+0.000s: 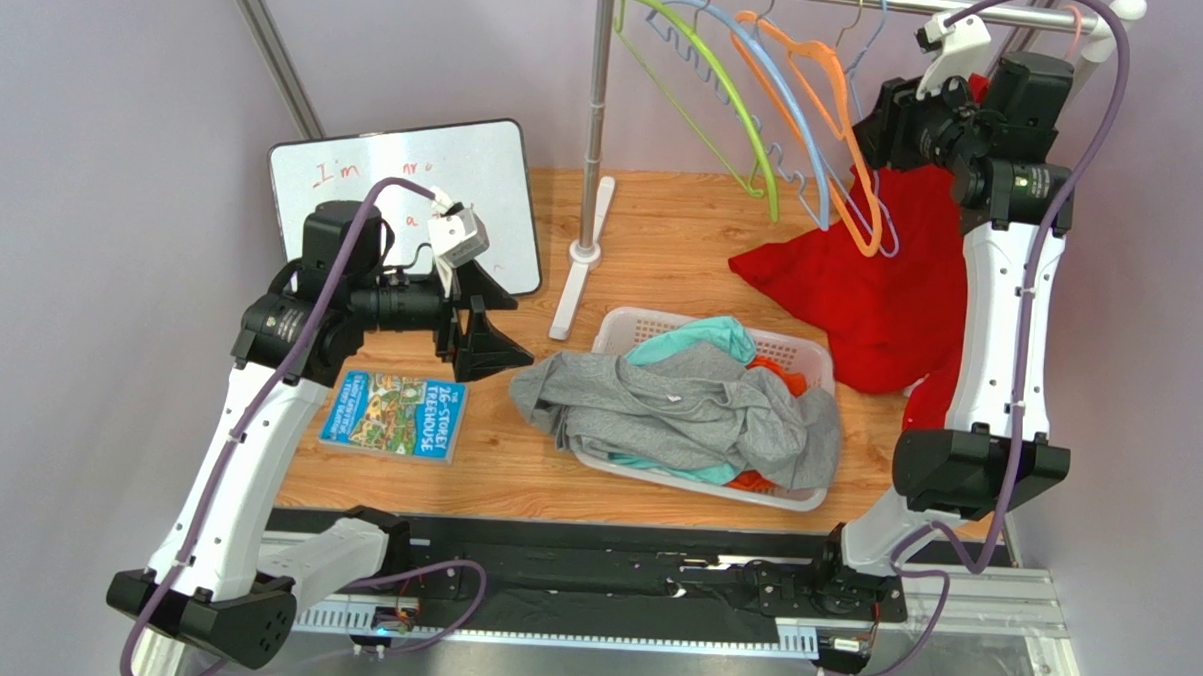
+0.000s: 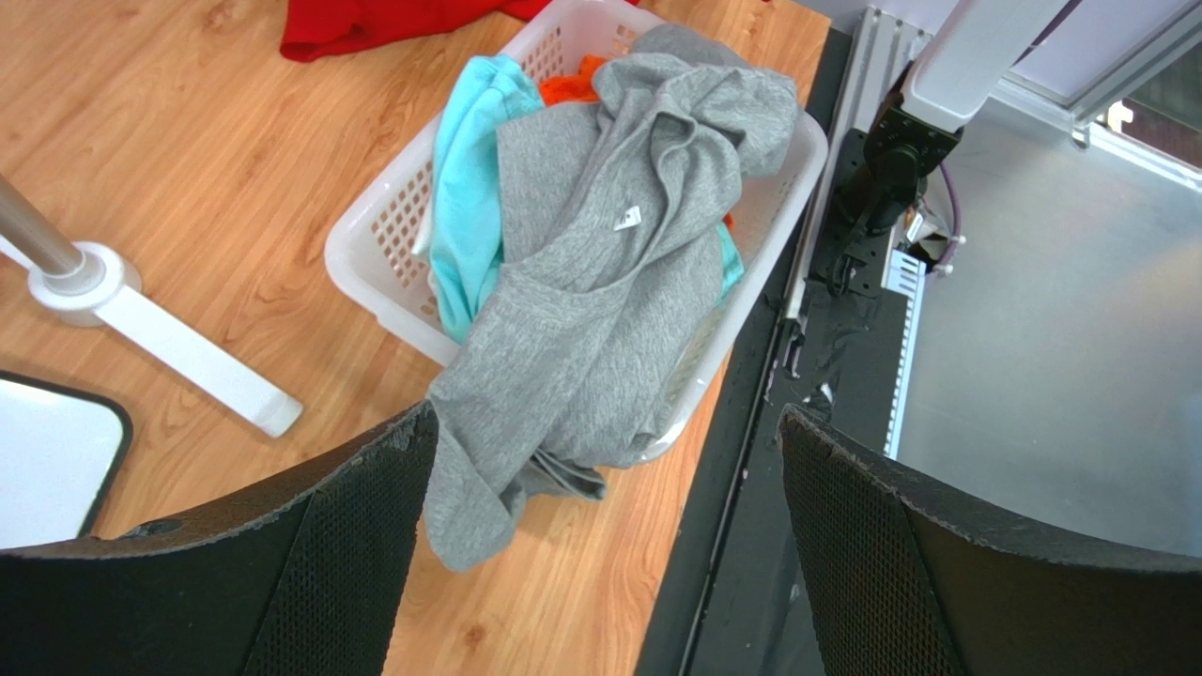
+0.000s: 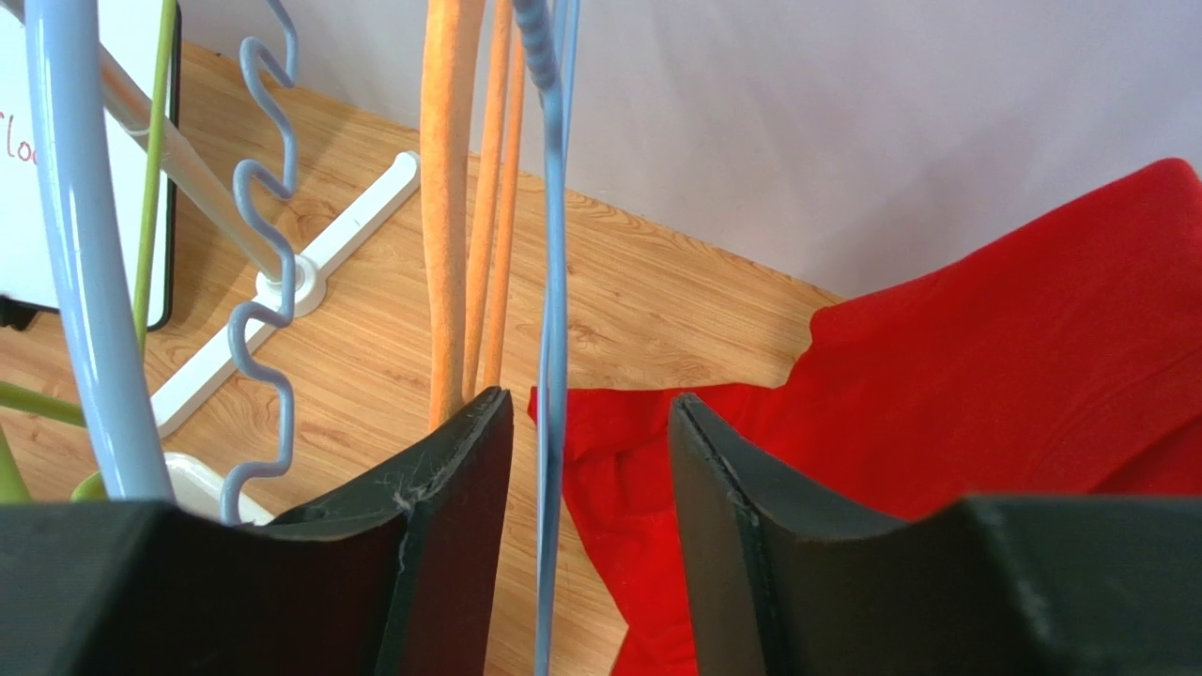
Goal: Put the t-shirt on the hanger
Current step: Pick up the hanger from the clothesline.
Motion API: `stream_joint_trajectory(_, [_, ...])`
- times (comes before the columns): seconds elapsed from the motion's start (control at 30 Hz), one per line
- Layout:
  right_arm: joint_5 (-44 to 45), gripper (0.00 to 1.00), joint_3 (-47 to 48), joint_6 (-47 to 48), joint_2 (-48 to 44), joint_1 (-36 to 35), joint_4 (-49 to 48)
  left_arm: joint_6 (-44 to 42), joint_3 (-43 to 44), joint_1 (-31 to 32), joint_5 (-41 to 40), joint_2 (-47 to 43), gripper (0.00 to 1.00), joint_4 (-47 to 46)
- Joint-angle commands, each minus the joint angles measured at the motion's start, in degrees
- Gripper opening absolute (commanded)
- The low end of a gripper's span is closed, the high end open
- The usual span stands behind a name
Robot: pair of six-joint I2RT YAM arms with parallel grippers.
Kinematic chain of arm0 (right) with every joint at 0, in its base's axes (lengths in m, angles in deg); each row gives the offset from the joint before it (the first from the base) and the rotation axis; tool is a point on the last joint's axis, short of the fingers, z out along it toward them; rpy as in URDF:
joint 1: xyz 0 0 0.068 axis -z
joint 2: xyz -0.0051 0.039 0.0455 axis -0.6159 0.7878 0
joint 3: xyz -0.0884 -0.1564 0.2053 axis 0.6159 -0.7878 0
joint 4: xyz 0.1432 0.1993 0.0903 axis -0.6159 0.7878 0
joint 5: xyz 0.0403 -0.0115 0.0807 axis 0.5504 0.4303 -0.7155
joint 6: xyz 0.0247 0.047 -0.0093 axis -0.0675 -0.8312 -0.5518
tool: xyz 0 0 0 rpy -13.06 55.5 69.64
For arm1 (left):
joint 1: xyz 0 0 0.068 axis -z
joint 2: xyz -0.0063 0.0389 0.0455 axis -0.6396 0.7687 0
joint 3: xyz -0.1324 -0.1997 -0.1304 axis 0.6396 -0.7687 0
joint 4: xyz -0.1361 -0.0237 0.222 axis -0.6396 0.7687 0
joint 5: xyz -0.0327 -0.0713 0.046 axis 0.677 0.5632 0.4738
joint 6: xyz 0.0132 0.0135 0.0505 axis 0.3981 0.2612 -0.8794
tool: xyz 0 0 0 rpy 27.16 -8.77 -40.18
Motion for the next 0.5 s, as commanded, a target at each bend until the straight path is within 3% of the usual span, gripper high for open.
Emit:
stream_joint_trajectory(0.0, [-0.8,0.5,-0.1,0.8,-1.6,-1.0,-2.1,-0.9,-0.9,-0.2,0.7,-0.1,0.94,-1.4])
stream_joint_trajectory(0.13, [0.7,0.61,-0.2,1.7,-1.8,-2.3,-2.0,-1.1,-1.3,-0.2,0.9,-0.1,0.94,-1.3])
stream_joint_trajectory(0.47, [4.6,0.6,5.1,2.6,3.7,-3.6,-2.0,-2.3,-0.9,-0.2,0.3,-0.4,0.94,-0.5])
